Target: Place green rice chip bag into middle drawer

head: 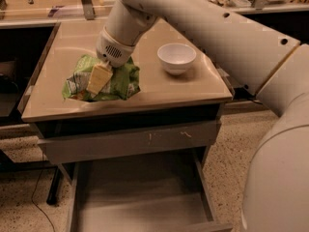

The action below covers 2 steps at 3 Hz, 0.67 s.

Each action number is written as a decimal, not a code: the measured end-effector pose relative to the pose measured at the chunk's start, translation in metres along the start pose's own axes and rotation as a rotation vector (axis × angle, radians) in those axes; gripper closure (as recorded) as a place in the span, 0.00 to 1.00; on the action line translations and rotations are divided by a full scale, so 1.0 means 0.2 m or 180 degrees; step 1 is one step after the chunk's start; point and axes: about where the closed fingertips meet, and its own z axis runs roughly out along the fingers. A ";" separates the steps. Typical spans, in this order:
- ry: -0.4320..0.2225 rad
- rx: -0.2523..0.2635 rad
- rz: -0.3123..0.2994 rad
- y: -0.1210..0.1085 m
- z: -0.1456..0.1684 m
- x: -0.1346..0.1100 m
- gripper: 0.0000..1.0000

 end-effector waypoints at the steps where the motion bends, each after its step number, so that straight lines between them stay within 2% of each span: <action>1: 0.0033 -0.0083 0.0122 0.15 0.01 0.02 1.00; 2: 0.0003 -0.0167 0.0402 0.39 0.05 0.09 1.00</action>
Offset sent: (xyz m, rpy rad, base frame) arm -0.1425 -0.0158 -0.0483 0.0042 0.2161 -0.1703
